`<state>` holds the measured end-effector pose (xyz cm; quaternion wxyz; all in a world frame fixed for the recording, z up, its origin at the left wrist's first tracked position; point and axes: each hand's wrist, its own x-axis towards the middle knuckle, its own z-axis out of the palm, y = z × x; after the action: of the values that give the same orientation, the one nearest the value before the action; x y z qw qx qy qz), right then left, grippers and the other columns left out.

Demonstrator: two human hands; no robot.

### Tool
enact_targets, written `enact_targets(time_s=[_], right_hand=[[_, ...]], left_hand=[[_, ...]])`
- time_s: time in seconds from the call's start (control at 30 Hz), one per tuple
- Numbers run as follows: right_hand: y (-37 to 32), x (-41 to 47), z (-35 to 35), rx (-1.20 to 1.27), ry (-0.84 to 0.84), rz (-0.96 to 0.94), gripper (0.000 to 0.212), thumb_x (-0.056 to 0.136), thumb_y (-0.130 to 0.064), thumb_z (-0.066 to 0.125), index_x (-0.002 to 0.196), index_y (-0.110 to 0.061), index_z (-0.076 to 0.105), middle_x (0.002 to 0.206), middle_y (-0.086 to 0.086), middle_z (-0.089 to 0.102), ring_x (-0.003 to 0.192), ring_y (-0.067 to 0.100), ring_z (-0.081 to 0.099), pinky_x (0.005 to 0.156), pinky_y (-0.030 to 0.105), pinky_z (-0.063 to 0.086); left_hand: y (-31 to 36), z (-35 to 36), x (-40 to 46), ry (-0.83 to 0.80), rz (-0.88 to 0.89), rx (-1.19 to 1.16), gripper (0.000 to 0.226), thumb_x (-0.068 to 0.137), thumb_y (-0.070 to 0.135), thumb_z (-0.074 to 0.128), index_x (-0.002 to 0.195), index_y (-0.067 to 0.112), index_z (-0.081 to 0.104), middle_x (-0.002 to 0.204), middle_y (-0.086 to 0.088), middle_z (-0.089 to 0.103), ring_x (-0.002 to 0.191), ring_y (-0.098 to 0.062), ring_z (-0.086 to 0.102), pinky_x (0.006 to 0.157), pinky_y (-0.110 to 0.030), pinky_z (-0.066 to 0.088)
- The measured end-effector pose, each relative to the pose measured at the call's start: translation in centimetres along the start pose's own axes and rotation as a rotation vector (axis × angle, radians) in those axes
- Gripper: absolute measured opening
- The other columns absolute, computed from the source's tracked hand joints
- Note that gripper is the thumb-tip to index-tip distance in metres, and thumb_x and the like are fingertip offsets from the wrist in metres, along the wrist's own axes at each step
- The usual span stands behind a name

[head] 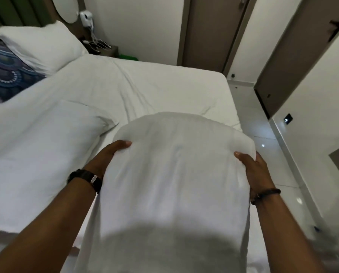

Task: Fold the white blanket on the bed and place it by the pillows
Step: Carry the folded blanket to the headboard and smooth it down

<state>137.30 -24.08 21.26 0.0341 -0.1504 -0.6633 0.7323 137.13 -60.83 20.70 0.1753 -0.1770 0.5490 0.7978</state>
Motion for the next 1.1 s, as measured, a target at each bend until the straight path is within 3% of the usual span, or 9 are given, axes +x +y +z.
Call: enact_targets(time_s=[0.23, 0.4, 0.5, 0.57, 0.67, 0.8, 0.9, 1.03, 1.1], right_hand=[[-4.6, -6.3, 9.1, 0.009, -0.090, -0.115, 0.027, 0.089, -0.015, 0.063, 0.116, -0.015, 0.066, 0.101, 0.003, 0.073, 0.080, 0.013, 0.072, 0.056, 0.023, 0.055], [-5.9, -10.9, 20.1, -0.008, -0.140, -0.176, 0.026, 0.089, -0.017, 0.063, 0.115, -0.018, 0.068, 0.103, 0.004, 0.075, 0.090, 0.024, 0.072, 0.066, 0.032, 0.056], [-5.2, -14.1, 27.8, -0.015, -0.153, -0.211, 0.026, 0.090, -0.015, 0.061, 0.116, -0.015, 0.067, 0.100, 0.003, 0.075, 0.082, 0.018, 0.072, 0.058, 0.026, 0.056], [-4.4, -15.9, 33.3, -0.017, -0.144, -0.227, 0.026, 0.091, -0.013, 0.060, 0.117, -0.013, 0.066, 0.097, -0.001, 0.073, 0.075, 0.009, 0.072, 0.054, 0.020, 0.055], [-3.7, -17.9, 40.8, -0.026, -0.145, -0.242, 0.027, 0.092, -0.013, 0.058, 0.118, -0.011, 0.065, 0.097, -0.004, 0.071, 0.068, -0.001, 0.069, 0.052, 0.013, 0.051], [-3.7, -18.7, 49.9, -0.052, -0.170, -0.248, 0.026, 0.091, -0.014, 0.059, 0.116, -0.010, 0.066, 0.100, -0.001, 0.070, 0.065, -0.005, 0.067, 0.051, 0.011, 0.049], [-3.2, -17.9, 56.6, -0.064, -0.190, -0.243, 0.026, 0.091, -0.015, 0.060, 0.115, -0.010, 0.067, 0.098, -0.001, 0.072, 0.069, -0.001, 0.068, 0.054, 0.013, 0.050], [-2.0, -15.1, 65.1, -0.031, -0.241, -0.244, 0.025, 0.092, -0.016, 0.061, 0.115, -0.010, 0.067, 0.097, -0.003, 0.071, 0.067, -0.003, 0.068, 0.053, 0.012, 0.050], [-1.4, -13.4, 69.6, -0.008, -0.270, -0.224, 0.027, 0.092, -0.016, 0.061, 0.117, -0.010, 0.066, 0.100, -0.003, 0.071, 0.068, -0.004, 0.068, 0.053, 0.011, 0.050]], left_hand=[[5.1, -7.6, -8.5, 0.038, 0.141, -0.024, 0.025, 0.084, 0.029, 0.062, 0.078, 0.014, 0.081, 0.086, -0.010, 0.074, 0.067, -0.020, 0.072, 0.062, -0.026, 0.059], [9.0, -18.4, -12.6, -0.018, 0.209, -0.038, 0.067, 0.029, 0.042, 0.096, 0.088, 0.013, 0.082, 0.094, -0.012, 0.076, 0.075, -0.023, 0.073, 0.063, -0.030, 0.060], [12.1, -25.7, -14.8, 0.014, 0.249, -0.028, 0.059, 0.037, 0.041, 0.094, 0.088, 0.013, 0.082, 0.096, -0.012, 0.076, 0.077, -0.023, 0.074, 0.062, -0.030, 0.060], [14.4, -30.8, -16.0, 0.055, 0.250, -0.007, 0.028, 0.067, 0.037, 0.079, 0.084, 0.015, 0.082, 0.093, -0.010, 0.076, 0.074, -0.021, 0.074, 0.062, -0.029, 0.060], [17.5, -37.8, -17.5, 0.116, 0.251, -0.001, 0.028, 0.095, 0.027, 0.053, 0.091, 0.015, 0.078, 0.085, -0.006, 0.076, 0.068, -0.017, 0.073, 0.059, -0.025, 0.059], [21.3, -45.9, -18.1, 0.159, 0.248, -0.021, 0.029, 0.091, 0.031, 0.059, 0.112, 0.014, 0.067, 0.090, -0.006, 0.077, 0.072, -0.017, 0.073, 0.062, -0.026, 0.059], [23.5, -52.0, -17.0, 0.157, 0.238, -0.031, 0.069, 0.058, 0.039, 0.085, 0.119, 0.013, 0.066, 0.097, -0.009, 0.076, 0.077, -0.020, 0.074, 0.067, -0.029, 0.059], [26.4, -58.6, -15.1, 0.252, 0.220, -0.070, 0.037, 0.078, 0.036, 0.068, 0.108, 0.014, 0.074, 0.098, -0.009, 0.076, 0.077, -0.022, 0.073, 0.071, -0.031, 0.059], [28.4, -61.9, -14.1, 0.284, 0.237, -0.044, 0.050, 0.061, 0.040, 0.079, 0.103, 0.013, 0.078, 0.102, -0.011, 0.076, 0.079, -0.023, 0.074, 0.071, -0.032, 0.059]])
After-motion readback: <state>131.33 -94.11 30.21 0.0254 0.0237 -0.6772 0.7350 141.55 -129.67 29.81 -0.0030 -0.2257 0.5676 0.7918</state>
